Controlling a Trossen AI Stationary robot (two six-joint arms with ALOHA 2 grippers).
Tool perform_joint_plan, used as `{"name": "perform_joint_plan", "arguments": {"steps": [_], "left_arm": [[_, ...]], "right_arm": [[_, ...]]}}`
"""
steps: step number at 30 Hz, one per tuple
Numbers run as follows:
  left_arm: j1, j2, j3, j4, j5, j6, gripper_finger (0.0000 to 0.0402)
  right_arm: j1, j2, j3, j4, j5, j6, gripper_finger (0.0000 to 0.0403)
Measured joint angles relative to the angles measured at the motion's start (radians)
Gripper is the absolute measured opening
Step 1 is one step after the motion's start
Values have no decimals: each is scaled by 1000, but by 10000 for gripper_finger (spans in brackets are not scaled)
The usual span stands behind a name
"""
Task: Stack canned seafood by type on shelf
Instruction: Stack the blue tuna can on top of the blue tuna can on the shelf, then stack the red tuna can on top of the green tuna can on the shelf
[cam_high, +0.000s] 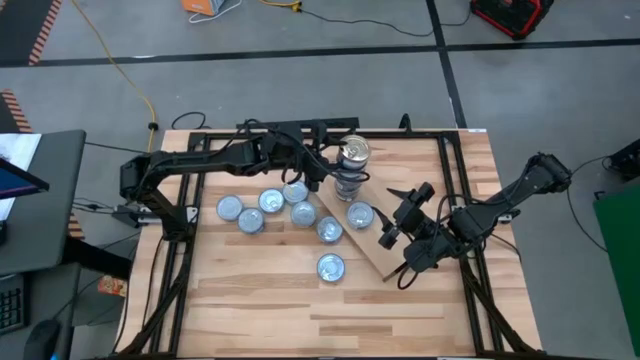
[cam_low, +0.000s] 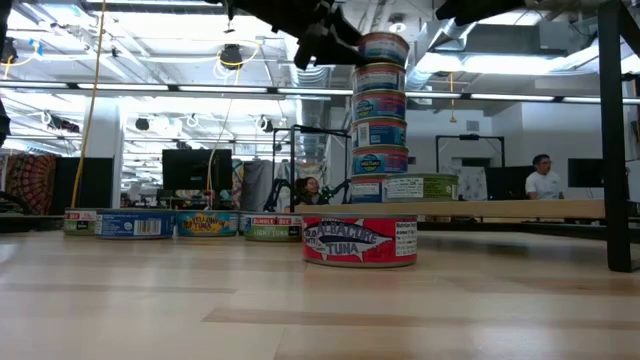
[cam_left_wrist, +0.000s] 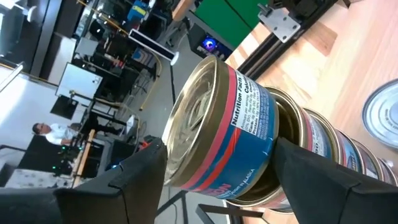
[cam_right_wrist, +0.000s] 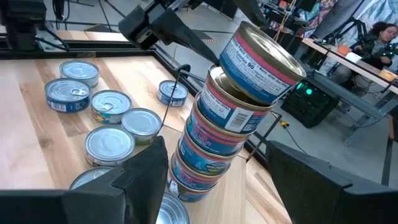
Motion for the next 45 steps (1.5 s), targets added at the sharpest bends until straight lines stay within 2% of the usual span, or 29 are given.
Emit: {"name": "perform_joint_plan", "arguments": {"steps": [5,11,17,26,28,31,38,42,45], "left_arm": [[-21,0,1,-33,-33,42,298],[-48,-6,2,-49,-121,54,298],[-62,-34,1,-95,-142,50,297],[-77,-93,0,-158,-150,-42,297],[-87,-111,0,-166,-151,-93,297],[-104,-140,0,-220,-154,-267,297],[-154,-155,-9,-569,-22,-645,297],[-229,-149,-116,-649,1,-777,296],[-309,-150,-236,-597,-46,-839,294]], "right_arm": [[1,0,0,1,0,0,301],[1,0,0,1,0,0,301],[1,0,0,0,0,0,301],[1,0,0,5,0,-1,301],[1,0,0,3,0,-1,301],[1,0,0,-14,-5,-7,301],[-2,28,0,21,-93,-38,301],[-25,68,0,151,-193,-122,301],[-47,95,0,243,-289,-191,301]]}}
